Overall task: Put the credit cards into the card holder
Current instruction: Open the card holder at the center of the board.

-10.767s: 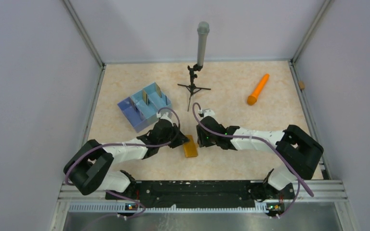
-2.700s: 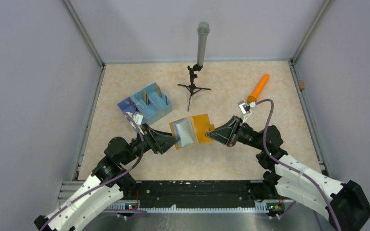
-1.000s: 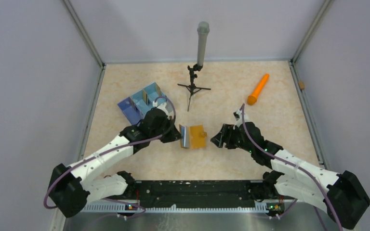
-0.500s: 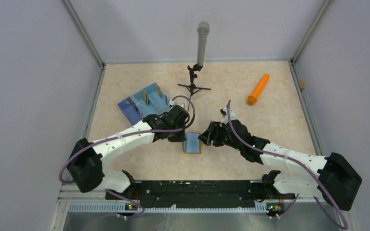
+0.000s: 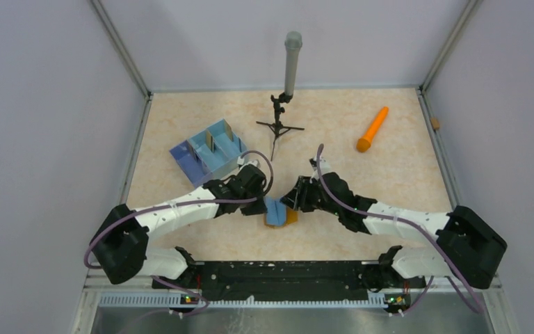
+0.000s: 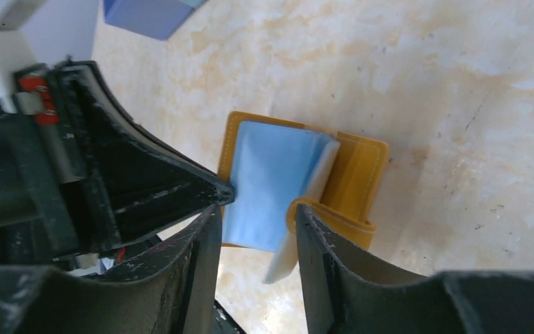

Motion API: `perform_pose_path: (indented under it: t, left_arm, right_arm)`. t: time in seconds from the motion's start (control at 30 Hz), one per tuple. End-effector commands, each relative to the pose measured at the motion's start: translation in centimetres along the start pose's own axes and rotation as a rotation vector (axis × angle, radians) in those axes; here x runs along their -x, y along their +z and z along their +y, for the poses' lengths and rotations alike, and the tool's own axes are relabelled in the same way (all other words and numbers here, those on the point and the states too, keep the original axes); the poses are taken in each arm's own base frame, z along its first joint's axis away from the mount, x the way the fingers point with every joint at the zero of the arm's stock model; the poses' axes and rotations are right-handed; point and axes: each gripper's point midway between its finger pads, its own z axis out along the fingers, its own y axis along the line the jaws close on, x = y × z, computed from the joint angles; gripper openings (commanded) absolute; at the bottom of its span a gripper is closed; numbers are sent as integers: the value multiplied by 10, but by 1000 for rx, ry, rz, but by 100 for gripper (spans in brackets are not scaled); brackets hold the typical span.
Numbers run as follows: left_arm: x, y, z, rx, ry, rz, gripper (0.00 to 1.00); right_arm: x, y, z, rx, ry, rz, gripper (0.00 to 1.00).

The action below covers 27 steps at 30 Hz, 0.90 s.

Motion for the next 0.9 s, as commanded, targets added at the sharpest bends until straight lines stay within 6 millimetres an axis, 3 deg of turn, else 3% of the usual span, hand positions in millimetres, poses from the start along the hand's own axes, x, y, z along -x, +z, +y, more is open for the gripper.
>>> perform_pose_path:
  t: [0.0,0.23,0.53,0.7,0.87]
  left_arm:
    - [7,0,-16,-122,-65,-45,0]
    - [0,1,-16,-177,-77,-37,0]
    - [0,8,0,-133,-103,-42,0]
    - [-4,16,13,-110,-124,-37,0]
    - [-7,24,31,-34,-92,-44,1]
  right_arm:
    - [-7,15,13,62,-10,42,41]
    - [-19,32,-3,-12,-47,103,34]
    - [-20,20,-70,-340,-132,90,23]
    - [-32,16,-88,-406,-152,134,10]
    - [-35,9,-102,-462,-171,144,3]
